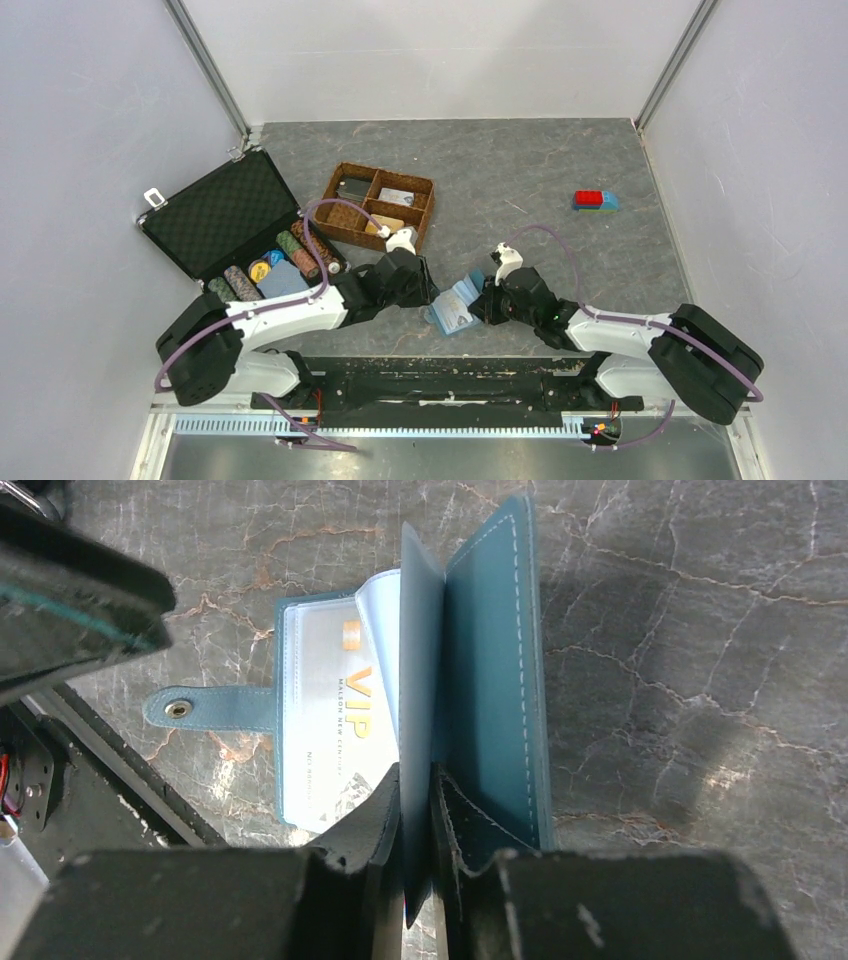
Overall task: Take the credit cards out of the card holder
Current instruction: Remove the credit card from the card holder.
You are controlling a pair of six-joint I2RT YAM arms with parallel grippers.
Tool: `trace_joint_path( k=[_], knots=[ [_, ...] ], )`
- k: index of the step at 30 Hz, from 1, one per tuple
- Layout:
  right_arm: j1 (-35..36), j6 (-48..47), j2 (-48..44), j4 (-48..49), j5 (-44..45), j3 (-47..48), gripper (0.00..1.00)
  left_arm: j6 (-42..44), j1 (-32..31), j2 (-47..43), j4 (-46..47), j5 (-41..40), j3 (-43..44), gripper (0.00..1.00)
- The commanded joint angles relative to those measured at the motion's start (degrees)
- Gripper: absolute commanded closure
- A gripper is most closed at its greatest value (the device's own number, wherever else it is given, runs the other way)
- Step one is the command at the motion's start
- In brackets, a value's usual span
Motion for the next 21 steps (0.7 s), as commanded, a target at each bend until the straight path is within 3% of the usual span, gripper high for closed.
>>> trace_joint_path(
  k=[1, 9, 21],
  knots=[
    [-0.70, 1.42, -2.19, 2.31, -1.49, -0.96, 0.86, -2.47, 2.29, 4.88, 4.95, 6.09, 2.37, 0.59],
    [-1.66, 2.19, -3.06, 5.02, -3.44, -3.83, 0.87, 0.31, 2.29, 13.96, 6.20, 9.17, 7.33, 0.59],
    [-2.12, 2.47, -2.39, 7.87, -5.66, -4.78, 0.86, 3.05, 2.22, 22.17, 5.19, 10.85, 12.93, 0.71]
  ],
)
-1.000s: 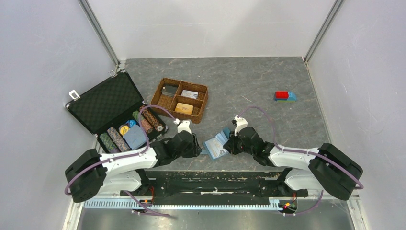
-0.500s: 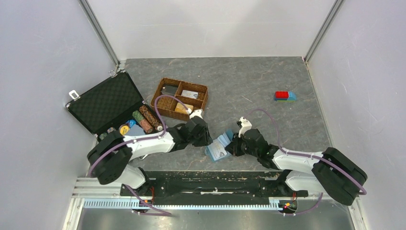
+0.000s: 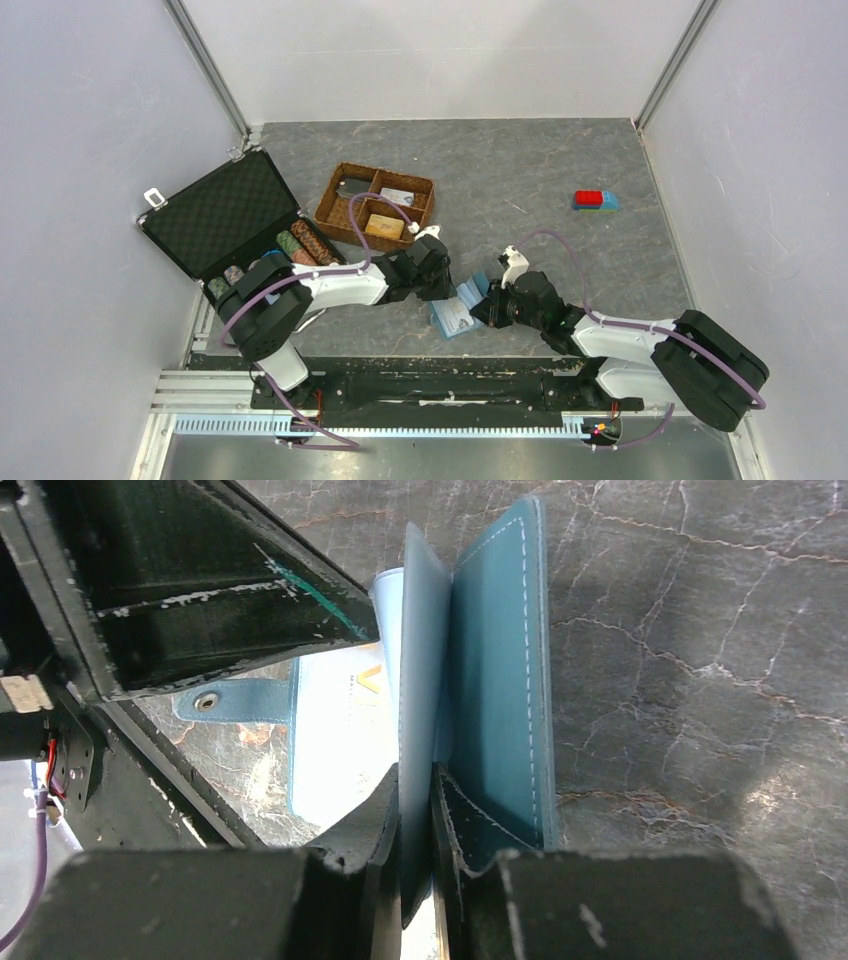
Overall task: Take the credit cards out of the card holder
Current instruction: Remove the credit card from the card holder.
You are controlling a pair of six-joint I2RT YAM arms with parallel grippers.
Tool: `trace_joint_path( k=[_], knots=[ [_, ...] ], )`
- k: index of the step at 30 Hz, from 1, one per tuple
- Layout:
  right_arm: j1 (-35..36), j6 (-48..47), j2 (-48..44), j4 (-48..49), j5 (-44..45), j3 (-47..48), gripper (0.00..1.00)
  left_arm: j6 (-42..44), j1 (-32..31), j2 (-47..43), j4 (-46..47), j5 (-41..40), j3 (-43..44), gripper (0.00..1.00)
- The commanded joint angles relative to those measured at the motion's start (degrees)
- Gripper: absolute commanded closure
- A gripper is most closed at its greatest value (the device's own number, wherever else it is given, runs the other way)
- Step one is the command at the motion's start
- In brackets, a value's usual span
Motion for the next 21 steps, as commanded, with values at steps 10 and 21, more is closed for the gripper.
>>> trace_joint_path(
  k=[10, 21],
  knots=[
    [-1.00, -0.63, -0.21, 0.17, -0.95, 0.96, 0.69, 2.85, -0.03, 1.17, 12.19, 13.65, 0.46, 0.69],
    [-1.09, -10.14, -4.10, -15.34, 12.18, 7.24, 0.38, 0.39, -0.06, 2.66, 19.64, 16.55, -2.06, 0.68]
  ],
)
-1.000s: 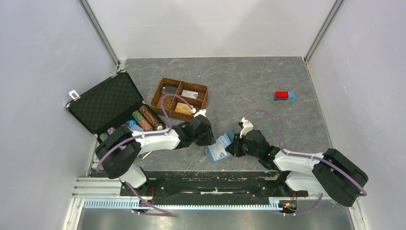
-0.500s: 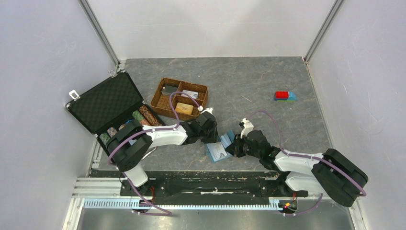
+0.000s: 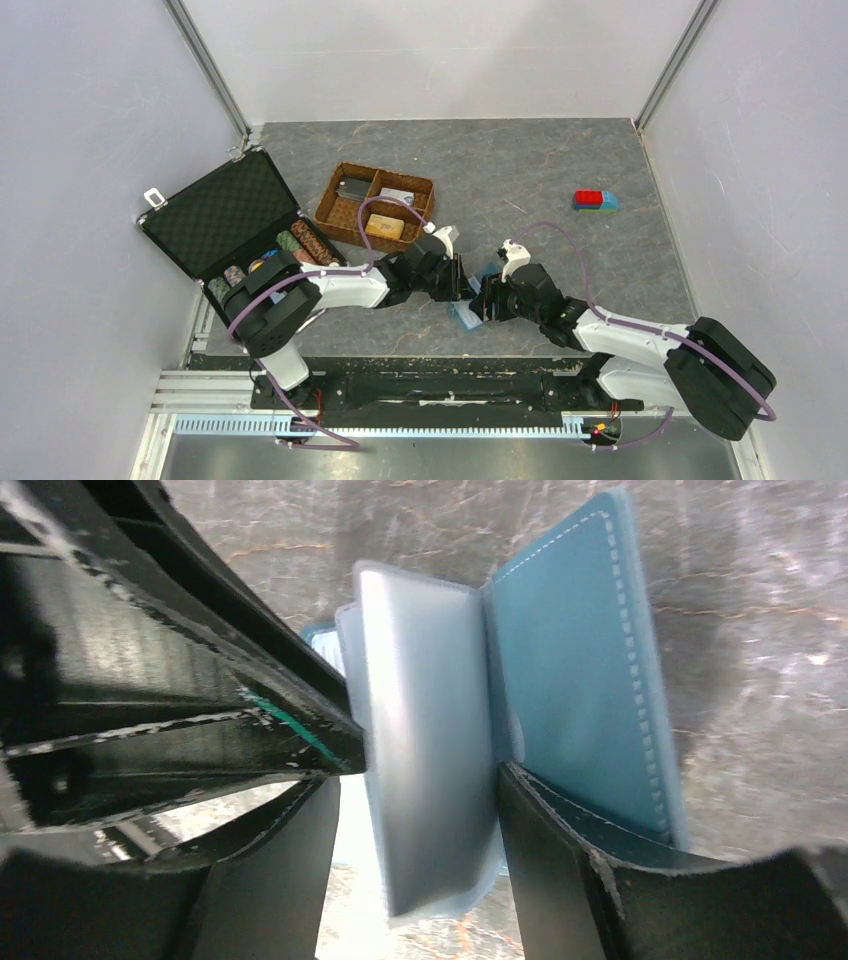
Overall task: Take the credit cards out of the card holder
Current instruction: Remove the credit card from the card holder.
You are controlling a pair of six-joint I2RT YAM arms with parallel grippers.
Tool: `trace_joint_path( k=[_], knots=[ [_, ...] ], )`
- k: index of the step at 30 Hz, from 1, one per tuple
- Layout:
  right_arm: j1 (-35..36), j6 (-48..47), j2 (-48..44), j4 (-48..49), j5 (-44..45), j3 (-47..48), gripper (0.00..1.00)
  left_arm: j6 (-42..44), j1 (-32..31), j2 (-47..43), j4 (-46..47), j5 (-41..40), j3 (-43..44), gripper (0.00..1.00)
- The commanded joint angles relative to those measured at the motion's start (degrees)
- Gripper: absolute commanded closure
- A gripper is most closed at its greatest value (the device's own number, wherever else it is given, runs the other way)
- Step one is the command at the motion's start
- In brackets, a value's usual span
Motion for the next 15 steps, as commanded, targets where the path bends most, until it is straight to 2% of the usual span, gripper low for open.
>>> trace_joint_path(
  k=[1, 5, 12, 15],
  knots=[
    [-0.33, -5.82, -1.64, -6.27, 7.25, 3.44, 0.37, -0.73, -0.11, 0.44, 5.52, 2.67, 0.29, 0.68],
    [-0.22, -8.15, -2.19, -8.75, 10.51, 4.47, 0.37, -1.00, -0.09, 0.57, 4.97, 2.64, 0.87, 0.68],
    [-0.29, -9.33, -1.12, -7.56, 11.04, 3.44, 0.49, -0.81, -0.08, -0.13, 2.90, 1.06, 0.26, 0.67],
    [-0.33, -8.43, -0.49, -6.05, 8.97, 2.82, 0.46, -0.41, -0.09, -1.55, 1.36, -0.85, -0.38, 0.67]
  ],
)
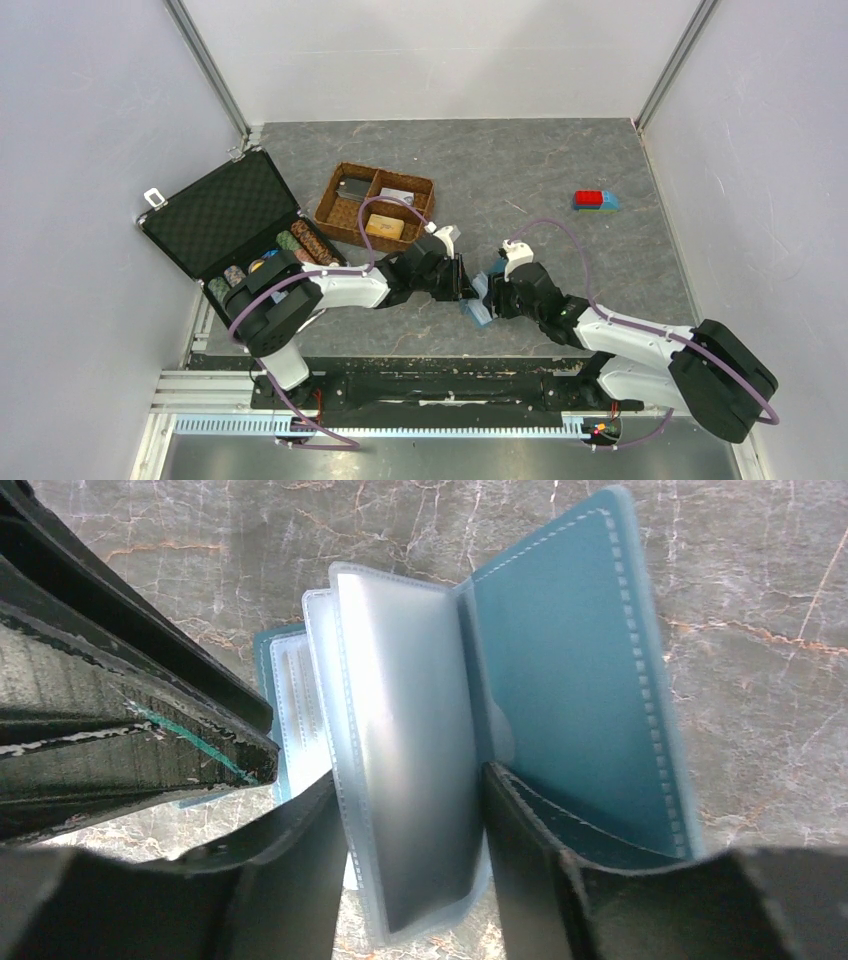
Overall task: Take the credit cards out of the card holder
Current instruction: Remove the credit card from the card holder.
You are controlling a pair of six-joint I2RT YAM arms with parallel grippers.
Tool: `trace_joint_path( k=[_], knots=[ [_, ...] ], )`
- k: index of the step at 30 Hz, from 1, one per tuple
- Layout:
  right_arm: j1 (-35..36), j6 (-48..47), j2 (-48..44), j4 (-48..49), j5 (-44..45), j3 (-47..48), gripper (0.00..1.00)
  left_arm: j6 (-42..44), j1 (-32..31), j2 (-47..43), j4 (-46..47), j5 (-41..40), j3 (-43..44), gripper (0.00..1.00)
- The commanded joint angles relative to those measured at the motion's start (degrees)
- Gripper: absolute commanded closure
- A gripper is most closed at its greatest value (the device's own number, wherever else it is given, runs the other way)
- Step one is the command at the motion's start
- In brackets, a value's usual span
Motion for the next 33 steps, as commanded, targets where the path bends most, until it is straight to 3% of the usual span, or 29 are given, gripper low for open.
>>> trace_joint_path(
  k=[1, 7, 13, 21, 26, 33],
  knots=[
    [-0.27, -0.22, 0.75, 2.33, -1.11, 0.45, 0.43, -0.38, -0.09, -2.16, -0.94, -1.50, -0.66, 0.67],
    [-0.30, -0.10, 1.11, 2.42, -1.55, -0.04, 0.37, -1.17, -0.14, -0.53, 1.12, 0.60, -1.88, 0.69],
    [-0.33, -0.02, 1.97, 2.04, 0.91, -0.25, 0.54, -1.93, -0.17, -1.13, 2.38, 0.84, -2.92, 0.70],
    [-0.53, 5.26, 3.38, 5.62, -2.85, -0.86, 0.80, -0.52, -0.15, -4.70, -2.23, -1.81, -3.76, 0.70],
    [-2.38, 11.62, 1.98, 13.66, -9.88, -5.51, 0.84, -0.64, -0.17, -6.79, -3.78, -4.56, -5.07, 0.77],
    [-5.29, 16.79, 0.16, 22.95, -18.68, -9.73, 0.82, -0.38, -0.09, -4.91, -6.42, -5.35, -2.96, 0.80]
  ],
)
